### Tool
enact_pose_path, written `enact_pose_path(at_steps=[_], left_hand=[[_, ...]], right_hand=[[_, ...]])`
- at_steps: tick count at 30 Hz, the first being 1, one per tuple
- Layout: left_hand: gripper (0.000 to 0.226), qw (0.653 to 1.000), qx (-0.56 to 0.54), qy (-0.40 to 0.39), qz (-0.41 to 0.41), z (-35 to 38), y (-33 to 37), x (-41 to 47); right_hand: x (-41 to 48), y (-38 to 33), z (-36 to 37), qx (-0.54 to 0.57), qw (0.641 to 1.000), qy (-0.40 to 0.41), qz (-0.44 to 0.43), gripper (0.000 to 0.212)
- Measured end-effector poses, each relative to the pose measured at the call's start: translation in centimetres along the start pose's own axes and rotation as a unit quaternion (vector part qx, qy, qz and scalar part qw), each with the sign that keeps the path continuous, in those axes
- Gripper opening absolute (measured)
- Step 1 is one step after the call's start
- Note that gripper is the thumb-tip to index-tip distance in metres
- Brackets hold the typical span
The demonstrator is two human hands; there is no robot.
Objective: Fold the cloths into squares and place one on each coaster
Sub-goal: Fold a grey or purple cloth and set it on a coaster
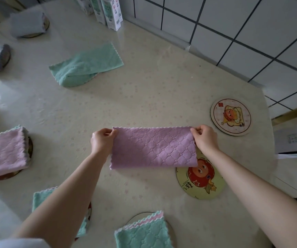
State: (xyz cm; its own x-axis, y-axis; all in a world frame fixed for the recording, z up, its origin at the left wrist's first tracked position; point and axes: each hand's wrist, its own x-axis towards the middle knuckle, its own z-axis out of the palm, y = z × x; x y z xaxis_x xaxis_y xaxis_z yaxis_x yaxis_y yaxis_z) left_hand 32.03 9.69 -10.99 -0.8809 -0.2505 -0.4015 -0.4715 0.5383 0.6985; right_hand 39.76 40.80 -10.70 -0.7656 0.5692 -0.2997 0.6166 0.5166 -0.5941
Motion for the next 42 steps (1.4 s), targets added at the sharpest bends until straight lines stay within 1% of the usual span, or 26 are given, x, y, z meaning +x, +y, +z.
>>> enact_pose_path(at_steps=[3, 5, 6, 7, 9, 10, 12, 13, 15, 16, 17, 19, 21, 24, 26, 28, 30, 33, 39, 42], left_hand=[[0.022, 0.996, 0.089, 0.011, 0.028, -0.6, 0.9, -0.2], [0.022, 0.992, 0.119, 0.029, 0.042, -1.2, 1.1, -1.0], [0.023, 0.988, 0.141, 0.042, 0.054, -1.4, 1.0, -1.8], [0.024, 0.979, 0.175, 0.057, 0.085, -1.5, 0.8, -2.8], [0.027, 0.949, 0.234, 0.070, 0.200, -1.1, 0.1, -5.3], [0.029, 0.930, 0.243, 0.057, 0.268, -0.6, -0.4, -6.8], [0.037, 0.890, 0.254, -0.012, 0.379, 0.5, -1.9, -9.6], [0.043, 0.867, 0.267, -0.057, 0.416, 1.2, -2.6, -10.7], [0.058, 0.823, 0.313, -0.140, 0.453, 2.5, -4.0, -12.9], [0.064, 0.807, 0.336, -0.163, 0.457, 3.1, -4.4, -13.7], [0.069, 0.800, 0.352, -0.174, 0.453, 3.5, -4.7, -14.2], [0.072, 0.804, 0.372, -0.180, 0.428, 3.8, -4.8, -14.6], [0.071, 0.810, 0.384, -0.173, 0.408, 3.4, -5.0, -14.6], [0.069, 0.829, 0.395, -0.143, 0.370, 2.0, -6.0, -14.4], [0.069, 0.849, 0.401, -0.112, 0.325, 0.7, -6.8, -14.2], [0.069, 0.860, 0.408, -0.095, 0.290, -0.3, -7.4, -14.1], [0.070, 0.859, 0.425, -0.099, 0.268, -1.0, -7.9, -14.3], [0.072, 0.862, 0.428, -0.102, 0.251, -1.3, -8.2, -14.8], [0.071, 0.855, 0.451, -0.105, 0.234, -1.2, -7.7, -15.0], [0.072, 0.842, 0.474, -0.104, 0.234, -1.1, -7.3, -14.8]], right_hand=[[0.2, -0.2, -0.4, 0.023, 1.000, 0.000, 0.020, 0.025], [-0.6, -0.5, -1.0, 0.025, 1.000, 0.008, 0.005, 0.022], [-1.2, -0.5, -1.4, 0.012, 1.000, 0.012, -0.026, 0.020], [-2.1, -0.5, -1.6, -0.005, 0.998, 0.013, -0.066, 0.021], [-4.4, -0.2, -2.0, -0.045, 0.987, 0.002, -0.154, 0.026], [-5.7, 0.1, -1.8, -0.074, 0.974, -0.005, -0.212, 0.030], [-8.4, 0.9, -0.8, -0.139, 0.933, -0.029, -0.330, 0.038], [-9.5, 1.5, 0.0, -0.169, 0.910, -0.045, -0.377, 0.043], [-11.6, 2.5, 1.5, -0.231, 0.869, -0.073, -0.431, 0.058], [-12.3, 2.9, 2.1, -0.258, 0.855, -0.077, -0.442, 0.065], [-12.7, 3.4, 2.6, -0.283, 0.846, -0.073, -0.446, 0.069], [-12.9, 4.3, 2.7, -0.327, 0.838, -0.061, -0.433, 0.073], [-12.8, 5.1, 2.1, -0.352, 0.838, -0.062, -0.412, 0.074], [-12.4, 6.6, 0.8, -0.362, 0.843, -0.070, -0.392, 0.067], [-12.2, 7.5, 0.0, -0.375, 0.835, -0.077, -0.395, 0.066], [-12.0, 8.0, -0.6, -0.376, 0.831, -0.068, -0.404, 0.064], [-12.0, 7.6, -0.9, -0.367, 0.832, -0.051, -0.412, 0.060], [-12.0, 5.9, -0.8, -0.377, 0.834, -0.036, -0.402, 0.054], [-10.8, 3.5, -0.2, -0.415, 0.822, -0.014, -0.389, 0.042], [-10.6, 2.9, -0.1, -0.439, 0.816, -0.010, -0.376, 0.045]])
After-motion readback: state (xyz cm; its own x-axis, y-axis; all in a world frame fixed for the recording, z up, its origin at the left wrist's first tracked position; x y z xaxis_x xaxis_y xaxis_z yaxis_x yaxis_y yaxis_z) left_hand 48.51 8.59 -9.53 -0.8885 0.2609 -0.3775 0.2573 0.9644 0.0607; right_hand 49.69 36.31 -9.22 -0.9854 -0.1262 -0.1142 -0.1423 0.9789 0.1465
